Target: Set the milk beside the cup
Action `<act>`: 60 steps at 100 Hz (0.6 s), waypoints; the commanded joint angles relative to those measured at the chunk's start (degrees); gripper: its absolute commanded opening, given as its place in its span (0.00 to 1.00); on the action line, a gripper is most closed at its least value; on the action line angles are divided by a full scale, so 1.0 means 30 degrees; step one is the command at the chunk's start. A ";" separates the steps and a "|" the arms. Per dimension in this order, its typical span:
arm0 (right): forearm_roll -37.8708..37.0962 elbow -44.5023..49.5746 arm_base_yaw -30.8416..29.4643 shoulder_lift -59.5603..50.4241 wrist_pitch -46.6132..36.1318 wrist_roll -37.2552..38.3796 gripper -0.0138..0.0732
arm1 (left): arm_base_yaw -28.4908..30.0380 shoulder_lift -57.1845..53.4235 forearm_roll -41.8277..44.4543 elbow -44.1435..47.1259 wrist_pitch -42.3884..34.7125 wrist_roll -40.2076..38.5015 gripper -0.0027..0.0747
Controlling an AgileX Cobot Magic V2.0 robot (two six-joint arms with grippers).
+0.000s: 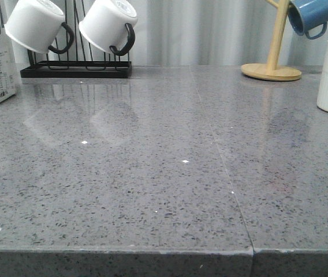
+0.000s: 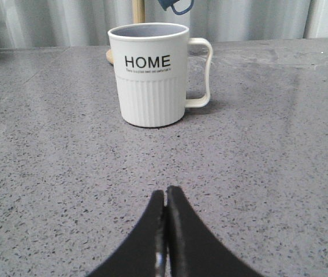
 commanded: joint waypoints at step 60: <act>0.0029 -0.0332 -0.0154 -0.0462 -0.1690 -0.0139 0.08 | 0.0069 -0.0584 -0.0008 0.1176 -0.1617 -0.0188 0.01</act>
